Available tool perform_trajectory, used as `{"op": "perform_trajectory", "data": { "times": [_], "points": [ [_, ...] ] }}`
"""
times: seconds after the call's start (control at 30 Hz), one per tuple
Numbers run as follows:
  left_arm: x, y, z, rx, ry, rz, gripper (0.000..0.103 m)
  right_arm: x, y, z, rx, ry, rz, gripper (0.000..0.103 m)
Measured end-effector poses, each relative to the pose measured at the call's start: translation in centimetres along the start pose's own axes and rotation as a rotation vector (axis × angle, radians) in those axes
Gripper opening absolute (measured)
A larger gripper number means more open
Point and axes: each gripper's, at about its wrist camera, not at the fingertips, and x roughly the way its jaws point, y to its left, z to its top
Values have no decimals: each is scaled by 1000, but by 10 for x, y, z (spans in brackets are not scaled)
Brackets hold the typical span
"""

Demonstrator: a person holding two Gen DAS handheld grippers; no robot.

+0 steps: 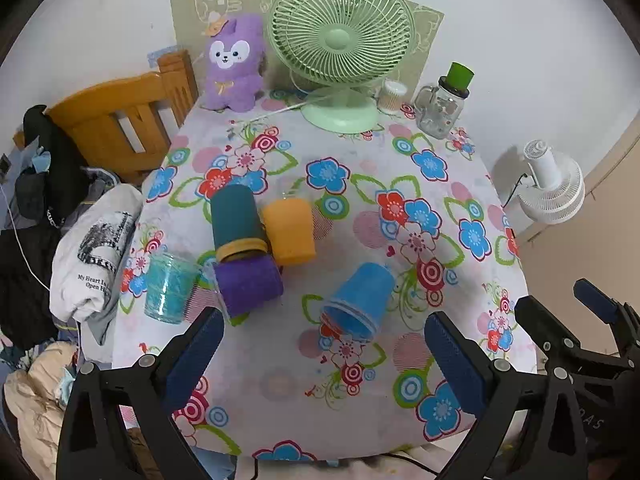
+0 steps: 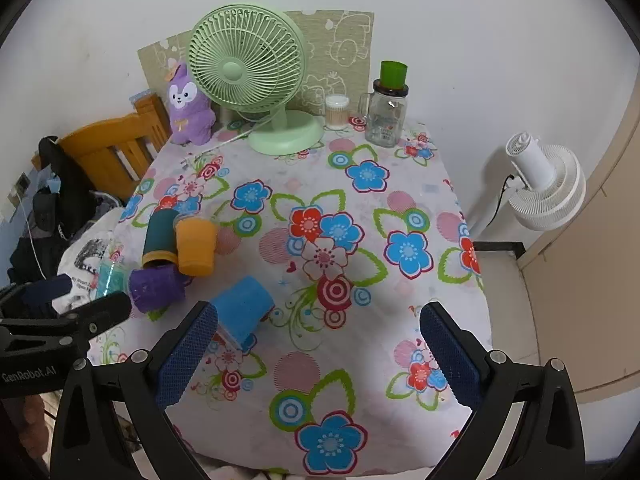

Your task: Flip cup upside down

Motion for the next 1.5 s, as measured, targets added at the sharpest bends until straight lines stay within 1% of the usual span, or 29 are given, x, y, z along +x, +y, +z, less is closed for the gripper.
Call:
{"op": "perform_trajectory", "data": {
  "times": [0.13,0.47,0.7,1.0,1.23,1.5],
  "points": [
    [0,-1,4,-1,-2,7,102,-1,-2,4,-10,7,-1,102],
    [-2,-5,7,5,-9,14,102,-3,-5,10,-44,-9,-2,102],
    [-4,-10,11,7,-23,32,101,-2,-6,15,-66,-16,1,102],
    [-4,-11,10,11,-29,40,101,1,-7,16,-67,-10,-4,102],
    [5,-16,15,31,-7,44,101,6,-10,17,-56,4,5,102],
    [29,-22,23,71,38,43,101,24,-16,20,-33,44,13,102]
  ]
}}
